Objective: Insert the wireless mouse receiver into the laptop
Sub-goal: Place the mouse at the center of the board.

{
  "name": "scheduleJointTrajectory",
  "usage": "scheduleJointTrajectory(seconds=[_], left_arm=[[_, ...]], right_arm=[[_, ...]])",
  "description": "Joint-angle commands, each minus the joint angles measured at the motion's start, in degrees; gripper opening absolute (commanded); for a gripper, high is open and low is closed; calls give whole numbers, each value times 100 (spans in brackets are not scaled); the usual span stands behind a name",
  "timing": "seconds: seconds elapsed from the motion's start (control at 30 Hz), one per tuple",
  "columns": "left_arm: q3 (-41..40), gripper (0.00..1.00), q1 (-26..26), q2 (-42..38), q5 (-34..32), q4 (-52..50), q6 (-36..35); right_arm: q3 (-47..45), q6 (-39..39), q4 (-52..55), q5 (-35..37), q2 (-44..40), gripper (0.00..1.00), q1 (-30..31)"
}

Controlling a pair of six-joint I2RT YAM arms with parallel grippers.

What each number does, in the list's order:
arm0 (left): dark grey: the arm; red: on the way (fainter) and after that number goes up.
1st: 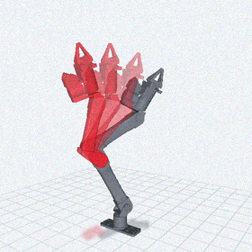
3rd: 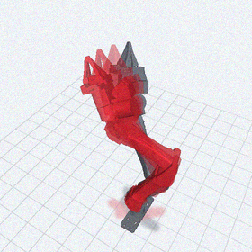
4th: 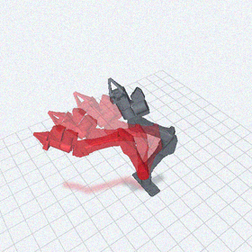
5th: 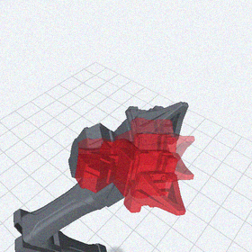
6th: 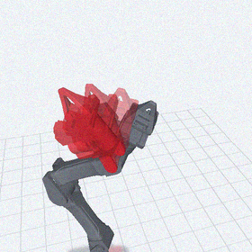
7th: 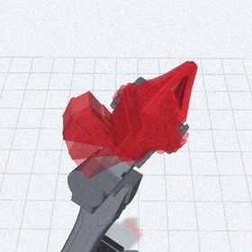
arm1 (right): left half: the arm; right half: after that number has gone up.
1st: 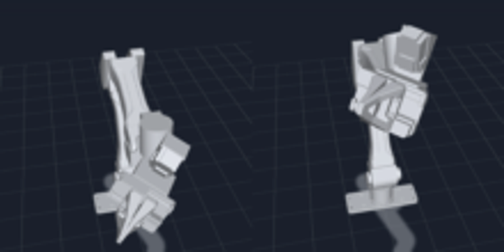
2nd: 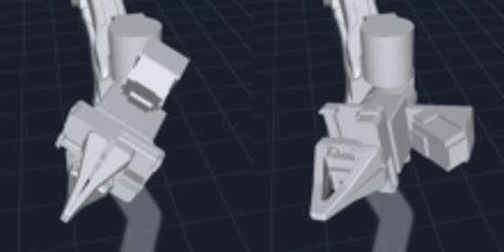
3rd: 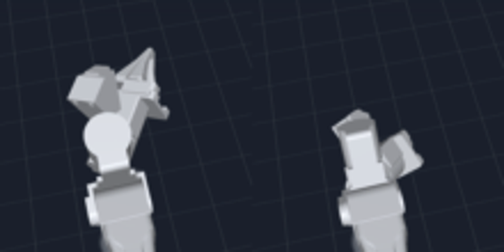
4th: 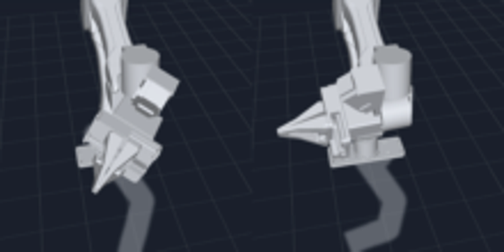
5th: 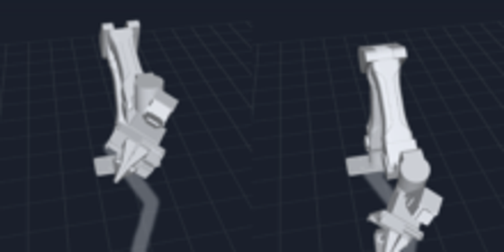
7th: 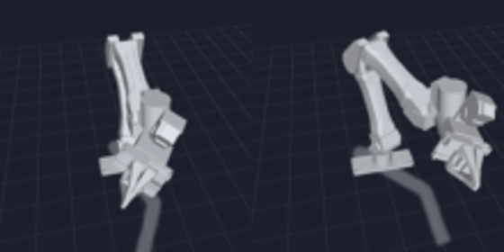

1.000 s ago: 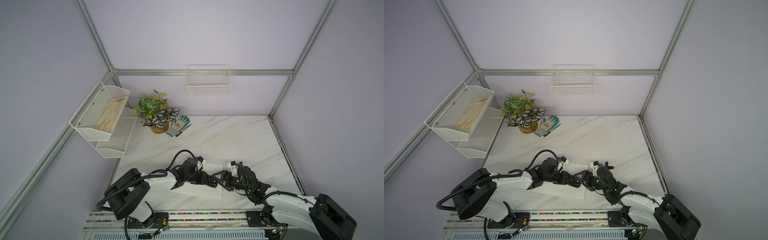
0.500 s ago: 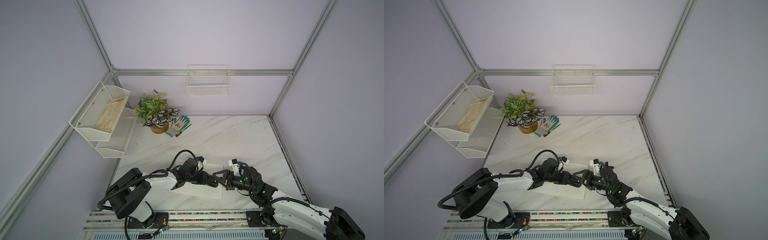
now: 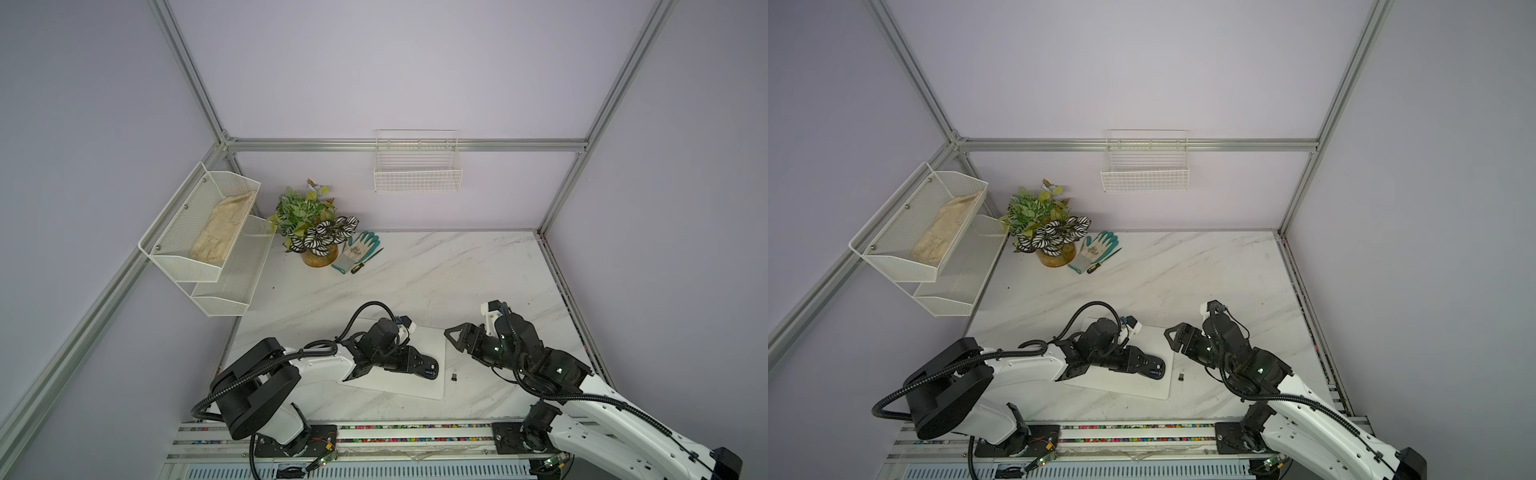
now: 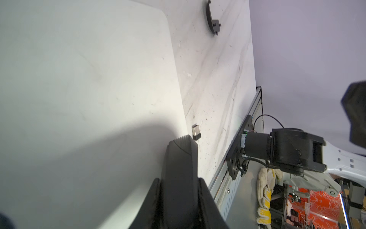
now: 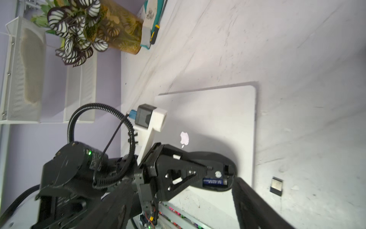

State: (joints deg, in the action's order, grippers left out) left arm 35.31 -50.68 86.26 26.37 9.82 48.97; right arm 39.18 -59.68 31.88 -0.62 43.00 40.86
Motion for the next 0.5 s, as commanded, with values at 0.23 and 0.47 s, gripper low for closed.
scheduleJointTrajectory(seconds=[0.23, 0.47], left_arm=[[502, 0, -1387, -92, -598, -92, 704], [296, 0, -2057, -87, -1366, 200, 1335]], right_arm=[[950, 53, 1280, 1864, -126, 84, -34], [741, 143, 1409, 1669, -422, 84, -35]])
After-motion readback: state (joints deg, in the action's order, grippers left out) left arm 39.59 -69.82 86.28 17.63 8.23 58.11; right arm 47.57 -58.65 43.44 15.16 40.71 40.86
